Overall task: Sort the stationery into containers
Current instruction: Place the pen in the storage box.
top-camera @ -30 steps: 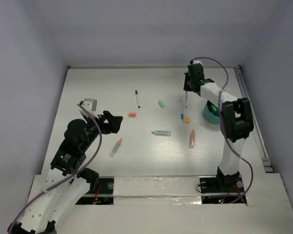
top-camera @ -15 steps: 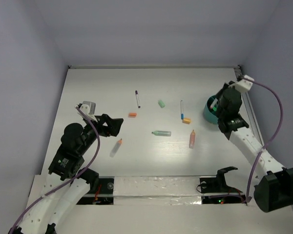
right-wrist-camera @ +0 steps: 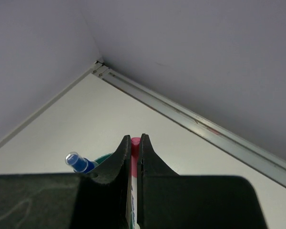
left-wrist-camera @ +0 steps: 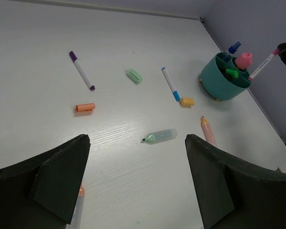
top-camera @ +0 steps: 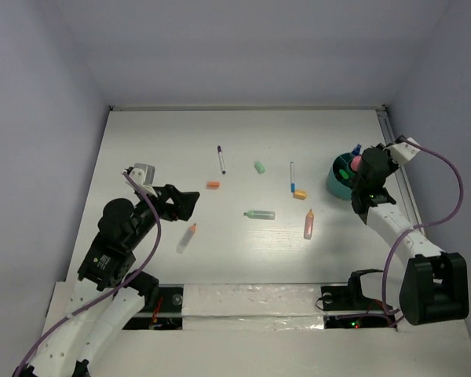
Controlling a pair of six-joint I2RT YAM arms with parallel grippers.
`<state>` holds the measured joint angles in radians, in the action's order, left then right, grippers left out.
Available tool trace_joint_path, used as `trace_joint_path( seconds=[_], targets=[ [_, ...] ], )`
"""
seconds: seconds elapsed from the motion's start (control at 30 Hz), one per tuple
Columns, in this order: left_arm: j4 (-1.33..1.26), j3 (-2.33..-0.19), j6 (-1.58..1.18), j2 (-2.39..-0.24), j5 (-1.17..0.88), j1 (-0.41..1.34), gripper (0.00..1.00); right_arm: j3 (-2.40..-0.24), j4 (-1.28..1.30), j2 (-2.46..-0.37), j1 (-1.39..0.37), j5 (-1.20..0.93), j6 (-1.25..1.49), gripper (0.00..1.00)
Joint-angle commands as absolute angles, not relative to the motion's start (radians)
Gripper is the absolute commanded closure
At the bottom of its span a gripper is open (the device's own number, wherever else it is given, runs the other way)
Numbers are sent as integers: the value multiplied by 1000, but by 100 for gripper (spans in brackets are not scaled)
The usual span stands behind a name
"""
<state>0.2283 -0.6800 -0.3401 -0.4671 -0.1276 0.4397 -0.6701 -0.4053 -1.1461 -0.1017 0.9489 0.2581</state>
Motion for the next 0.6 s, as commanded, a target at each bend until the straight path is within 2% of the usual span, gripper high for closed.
trace_joint_path(
  seconds=[0.0, 0.57],
  targets=[
    [184, -675, -327, -468, -140, 449, 21, -649, -543, -1183, -94, 1028, 265, 100],
    [183, -676, -325, -485, -138, 449, 21, -632, -607, -1310, -84, 1037, 285, 100]
  ],
)
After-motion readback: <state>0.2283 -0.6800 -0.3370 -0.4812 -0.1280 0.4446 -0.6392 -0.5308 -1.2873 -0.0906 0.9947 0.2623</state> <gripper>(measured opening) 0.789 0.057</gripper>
